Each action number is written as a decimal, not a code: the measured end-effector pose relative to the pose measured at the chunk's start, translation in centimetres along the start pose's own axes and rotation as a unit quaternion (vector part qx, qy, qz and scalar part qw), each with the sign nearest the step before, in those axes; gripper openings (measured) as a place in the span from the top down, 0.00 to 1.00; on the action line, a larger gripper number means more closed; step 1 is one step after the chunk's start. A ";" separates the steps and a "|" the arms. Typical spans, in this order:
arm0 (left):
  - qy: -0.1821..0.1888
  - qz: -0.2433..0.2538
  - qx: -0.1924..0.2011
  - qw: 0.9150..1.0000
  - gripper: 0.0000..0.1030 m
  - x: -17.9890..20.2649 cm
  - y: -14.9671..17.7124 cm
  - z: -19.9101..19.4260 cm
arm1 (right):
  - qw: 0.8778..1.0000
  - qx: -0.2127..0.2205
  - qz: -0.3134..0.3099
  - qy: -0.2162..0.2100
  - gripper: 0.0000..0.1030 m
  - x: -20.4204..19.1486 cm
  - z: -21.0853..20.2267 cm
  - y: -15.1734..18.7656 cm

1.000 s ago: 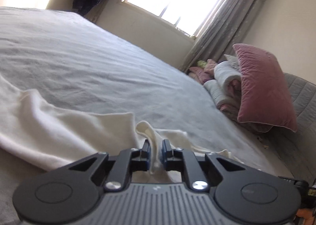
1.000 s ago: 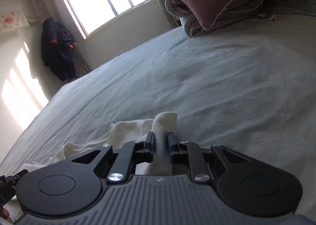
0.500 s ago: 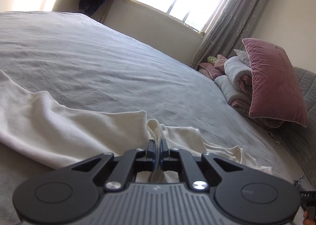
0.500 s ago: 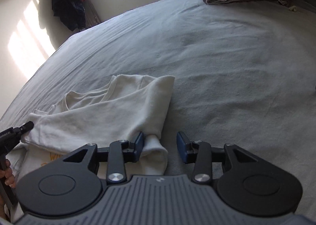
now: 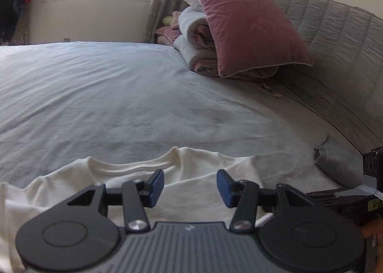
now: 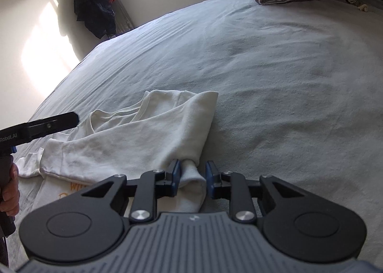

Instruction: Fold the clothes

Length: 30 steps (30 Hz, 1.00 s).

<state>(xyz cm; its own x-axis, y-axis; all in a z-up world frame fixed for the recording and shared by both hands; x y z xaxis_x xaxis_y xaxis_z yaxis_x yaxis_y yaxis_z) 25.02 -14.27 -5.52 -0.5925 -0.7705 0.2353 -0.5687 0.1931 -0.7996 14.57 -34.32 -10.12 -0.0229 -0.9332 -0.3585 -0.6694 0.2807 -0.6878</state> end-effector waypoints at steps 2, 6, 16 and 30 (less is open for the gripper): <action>0.019 0.009 -0.015 1.000 0.50 1.7 -0.2 2.2 | 1.000 0.001 -0.002 -0.001 0.76 0.1 0.0 0.1; 0.034 0.024 -0.030 0.999 0.49 4.6 -0.2 4.7 | 1.000 0.002 0.004 -0.009 0.76 0.5 0.0 0.1; 0.047 0.066 -0.055 0.995 0.49 8.1 -0.9 8.8 | 1.000 0.002 0.001 -0.009 0.76 0.4 -0.1 0.1; 0.111 -0.026 0.001 0.993 0.99 5.7 0.3 10.5 | 0.999 0.008 -0.023 -0.021 0.91 0.2 -0.5 0.4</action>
Point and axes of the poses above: each gripper's, at about its wrist camera, not at the fingertips, and z roughly the way its jaws point, x to its right, y to its underside, the point moved 4 cm from there along z, roughly the way its jaws point, and after that the axes turned 2 degrees about -z, right-handed, at the moved point
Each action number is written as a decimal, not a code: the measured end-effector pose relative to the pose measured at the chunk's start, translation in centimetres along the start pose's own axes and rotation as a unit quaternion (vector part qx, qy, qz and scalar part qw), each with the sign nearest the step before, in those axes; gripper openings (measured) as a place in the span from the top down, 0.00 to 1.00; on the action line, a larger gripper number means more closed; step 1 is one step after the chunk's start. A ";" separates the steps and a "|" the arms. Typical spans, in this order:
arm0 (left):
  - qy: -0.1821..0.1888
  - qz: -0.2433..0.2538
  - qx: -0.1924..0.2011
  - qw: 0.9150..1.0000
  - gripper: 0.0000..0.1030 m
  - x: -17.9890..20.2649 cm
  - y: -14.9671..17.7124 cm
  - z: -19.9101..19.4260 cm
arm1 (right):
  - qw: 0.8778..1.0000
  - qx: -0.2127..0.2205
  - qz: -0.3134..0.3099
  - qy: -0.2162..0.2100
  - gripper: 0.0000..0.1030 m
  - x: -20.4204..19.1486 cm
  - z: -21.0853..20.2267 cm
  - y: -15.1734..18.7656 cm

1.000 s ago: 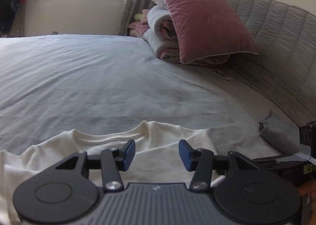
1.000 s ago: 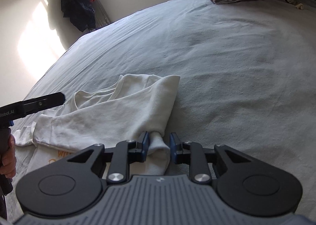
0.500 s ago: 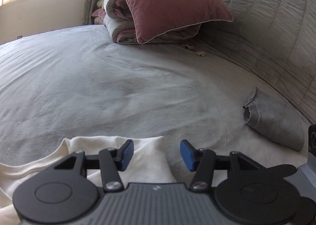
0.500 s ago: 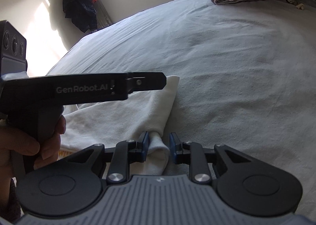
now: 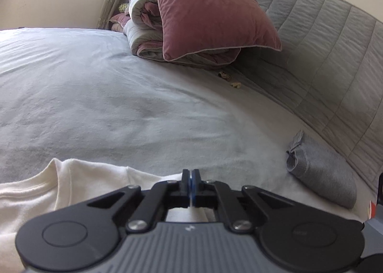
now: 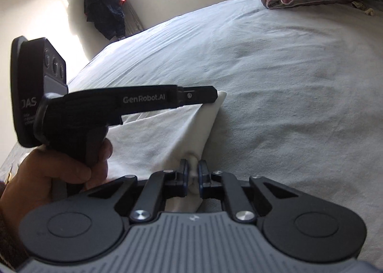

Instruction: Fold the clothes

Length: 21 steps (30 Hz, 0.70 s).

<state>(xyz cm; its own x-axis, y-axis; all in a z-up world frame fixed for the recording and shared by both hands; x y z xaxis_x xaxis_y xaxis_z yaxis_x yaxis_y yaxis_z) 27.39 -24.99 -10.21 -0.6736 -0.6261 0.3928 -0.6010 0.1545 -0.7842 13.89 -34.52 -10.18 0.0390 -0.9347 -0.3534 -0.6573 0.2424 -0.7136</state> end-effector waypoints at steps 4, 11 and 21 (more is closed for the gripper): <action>0.001 -0.018 -0.014 1.000 0.96 -0.8 0.8 1.4 | 1.000 -0.013 -0.008 0.008 0.90 -0.1 -0.2 0.3; -0.031 -0.041 0.019 0.999 0.50 -1.4 -0.2 -2.3 | 0.998 0.016 -0.024 0.049 0.62 -0.9 -1.8 -0.6; -0.224 -0.097 0.052 0.968 0.42 -8.4 0.6 -15.9 | 0.994 0.055 -0.079 0.057 0.50 -5.3 -2.3 -2.5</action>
<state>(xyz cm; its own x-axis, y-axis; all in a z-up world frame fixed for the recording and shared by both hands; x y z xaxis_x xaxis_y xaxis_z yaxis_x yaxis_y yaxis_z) 25.80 -7.50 -6.35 -0.2844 -0.9081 0.3073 -0.6351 -0.0616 -0.7700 13.55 -30.78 -5.16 0.0456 -0.9853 -0.1645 -0.5634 0.1106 -0.8188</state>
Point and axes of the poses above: each gripper's, at about its wrist camera, not at the fingertips, and z roughly the way its jaws point, x to its right, y to its underside, the point moved 4 cm from there along z, roughly the way its jaws point, and after that the axes turned 2 degrees about -z, right-handed, at the moved point
